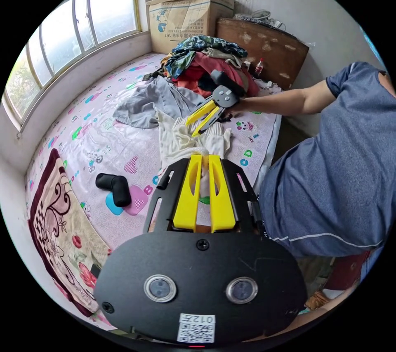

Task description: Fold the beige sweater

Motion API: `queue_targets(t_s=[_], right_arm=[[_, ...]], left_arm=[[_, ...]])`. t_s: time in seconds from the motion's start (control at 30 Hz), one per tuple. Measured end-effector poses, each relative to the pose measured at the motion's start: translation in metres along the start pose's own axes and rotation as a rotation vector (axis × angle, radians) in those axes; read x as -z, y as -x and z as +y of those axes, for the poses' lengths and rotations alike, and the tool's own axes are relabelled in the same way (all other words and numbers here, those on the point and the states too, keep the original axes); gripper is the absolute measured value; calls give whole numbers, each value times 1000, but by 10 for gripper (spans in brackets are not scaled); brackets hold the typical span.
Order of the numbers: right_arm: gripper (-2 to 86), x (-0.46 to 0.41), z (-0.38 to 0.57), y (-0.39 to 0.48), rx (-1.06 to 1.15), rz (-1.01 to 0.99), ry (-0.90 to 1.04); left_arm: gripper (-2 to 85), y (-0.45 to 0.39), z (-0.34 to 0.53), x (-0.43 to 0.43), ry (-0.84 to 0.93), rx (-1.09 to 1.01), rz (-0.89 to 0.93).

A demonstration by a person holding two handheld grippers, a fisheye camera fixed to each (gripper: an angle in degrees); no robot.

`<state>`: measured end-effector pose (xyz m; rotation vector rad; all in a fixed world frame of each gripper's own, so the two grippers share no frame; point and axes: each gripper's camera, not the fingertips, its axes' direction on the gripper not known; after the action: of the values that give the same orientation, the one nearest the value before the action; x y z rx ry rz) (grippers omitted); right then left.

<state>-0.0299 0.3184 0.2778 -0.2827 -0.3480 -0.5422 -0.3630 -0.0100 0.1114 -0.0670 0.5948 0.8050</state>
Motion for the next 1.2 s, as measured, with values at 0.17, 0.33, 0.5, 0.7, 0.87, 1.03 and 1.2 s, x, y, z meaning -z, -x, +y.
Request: queue_targets(t_s=[0.17, 0.33, 0.5, 0.7, 0.87, 1.03, 1.2], right_arm=[[127, -92, -39, -45, 72, -181, 71], [133, -167, -69, -99, 72, -385, 115], [130, -223, -78, -126, 46, -495, 189], [70, -256, -71, -156, -25, -760, 179], [26, -214, -60, -177, -63, -914, 7], [16, -60, -34, -197, -101, -719, -312], [13, 110, -8, -184, -103, -455, -529]], left_arm=[[8, -5, 5, 22, 29, 50, -46], [9, -11, 1, 31, 101, 57, -50], [10, -4, 1, 43, 73, 78, -22], [10, 6, 6, 56, 44, 107, -5], [9, 17, 18, 74, -19, 186, -7], [10, 21, 20, 109, -37, 206, -127], [10, 27, 3, 153, -69, 194, -280]])
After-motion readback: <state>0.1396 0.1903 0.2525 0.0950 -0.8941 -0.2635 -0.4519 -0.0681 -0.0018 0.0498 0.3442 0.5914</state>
